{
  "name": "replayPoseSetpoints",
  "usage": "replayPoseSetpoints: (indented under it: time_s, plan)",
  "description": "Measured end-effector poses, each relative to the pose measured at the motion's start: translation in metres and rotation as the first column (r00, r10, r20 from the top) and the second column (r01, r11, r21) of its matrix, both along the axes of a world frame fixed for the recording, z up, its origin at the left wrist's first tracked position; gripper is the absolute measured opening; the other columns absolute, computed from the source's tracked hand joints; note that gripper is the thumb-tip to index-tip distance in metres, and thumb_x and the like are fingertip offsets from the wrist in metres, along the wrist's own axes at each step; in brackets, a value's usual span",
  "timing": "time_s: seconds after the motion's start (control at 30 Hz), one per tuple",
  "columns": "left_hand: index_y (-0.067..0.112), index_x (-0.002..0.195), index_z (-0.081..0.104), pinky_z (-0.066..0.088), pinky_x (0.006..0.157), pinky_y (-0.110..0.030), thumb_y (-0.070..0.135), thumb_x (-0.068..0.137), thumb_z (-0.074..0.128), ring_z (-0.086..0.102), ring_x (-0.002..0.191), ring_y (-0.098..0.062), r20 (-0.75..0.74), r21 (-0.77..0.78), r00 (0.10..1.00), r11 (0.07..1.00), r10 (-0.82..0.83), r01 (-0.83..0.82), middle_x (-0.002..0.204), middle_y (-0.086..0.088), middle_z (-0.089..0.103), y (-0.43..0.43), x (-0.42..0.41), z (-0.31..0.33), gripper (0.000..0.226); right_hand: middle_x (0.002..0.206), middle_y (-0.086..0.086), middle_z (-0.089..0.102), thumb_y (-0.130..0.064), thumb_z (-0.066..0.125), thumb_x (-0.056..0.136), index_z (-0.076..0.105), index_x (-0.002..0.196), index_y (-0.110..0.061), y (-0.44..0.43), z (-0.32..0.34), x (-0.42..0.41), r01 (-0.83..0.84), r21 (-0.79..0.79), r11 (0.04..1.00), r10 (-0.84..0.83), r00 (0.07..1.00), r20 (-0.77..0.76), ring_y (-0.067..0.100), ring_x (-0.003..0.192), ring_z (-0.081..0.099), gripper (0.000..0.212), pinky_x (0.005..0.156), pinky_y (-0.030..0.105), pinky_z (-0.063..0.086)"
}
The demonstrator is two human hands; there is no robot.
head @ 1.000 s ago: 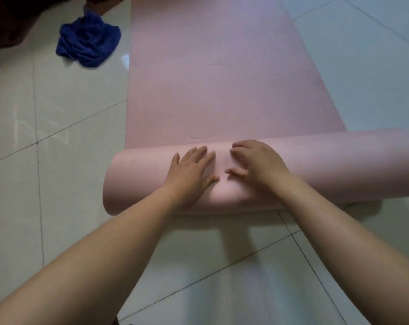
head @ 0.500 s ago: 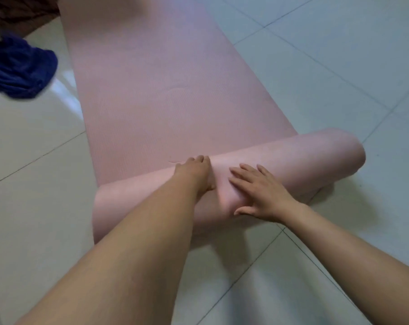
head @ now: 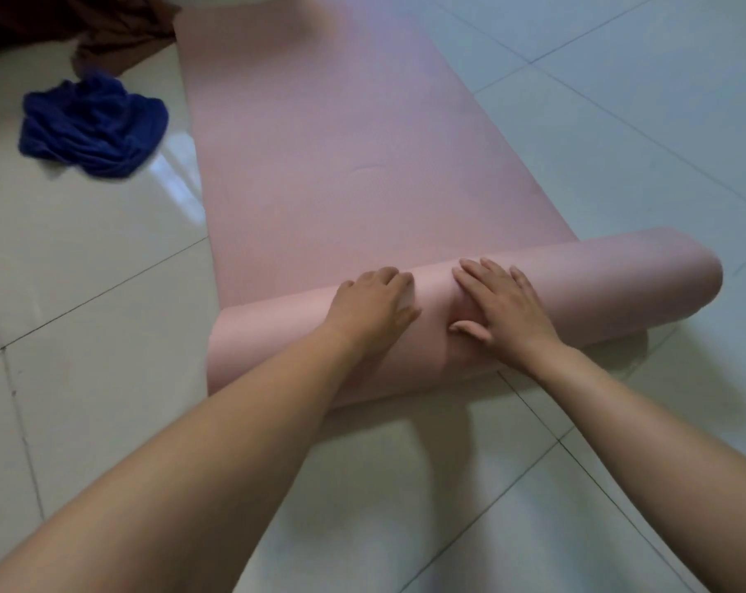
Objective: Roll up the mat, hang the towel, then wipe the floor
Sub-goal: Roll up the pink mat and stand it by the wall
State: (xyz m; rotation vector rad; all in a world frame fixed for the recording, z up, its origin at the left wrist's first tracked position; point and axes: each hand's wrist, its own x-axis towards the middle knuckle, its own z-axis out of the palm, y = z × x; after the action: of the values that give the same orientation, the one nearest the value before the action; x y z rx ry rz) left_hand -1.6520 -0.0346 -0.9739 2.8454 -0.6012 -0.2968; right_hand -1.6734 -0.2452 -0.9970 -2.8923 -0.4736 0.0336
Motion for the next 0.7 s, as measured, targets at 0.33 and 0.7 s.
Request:
replayPoseSetpoints:
  time_s: [0.33, 0.7]
  plan:
    - [0.023, 0.148, 0.016, 0.022, 0.110, -0.048, 0.044, 0.095, 0.039, 0.012, 0.142, -0.023, -0.060, 0.257, 0.993, 0.963, 0.099, -0.080, 0.156, -0.004, 0.011, -0.013, 0.002, 0.015, 0.061, 0.137, 0.005, 0.049, -0.047, 0.067, 0.078, 0.046, 0.133, -0.016, 0.009, 0.007, 0.090, -0.009, 0.136, 0.991, 0.024, 0.994, -0.105, 0.024, 0.126, 0.044, 0.066, 0.103, 0.037, 0.030]
    - [0.027, 0.149, -0.001, 0.007, 0.115, -0.050, 0.062, 0.090, 0.028, -0.002, 0.145, -0.021, -0.032, 0.323, 0.970, 0.921, 0.239, -0.217, 0.159, 0.001, -0.003, -0.019, 0.013, -0.008, 0.074, 0.136, 0.004, 0.049, -0.047, 0.070, 0.075, 0.046, 0.133, -0.020, 0.009, 0.013, 0.128, -0.007, 0.257, 0.966, 0.073, 0.966, -0.249, 0.025, 0.125, 0.045, 0.069, 0.103, 0.036, 0.035]
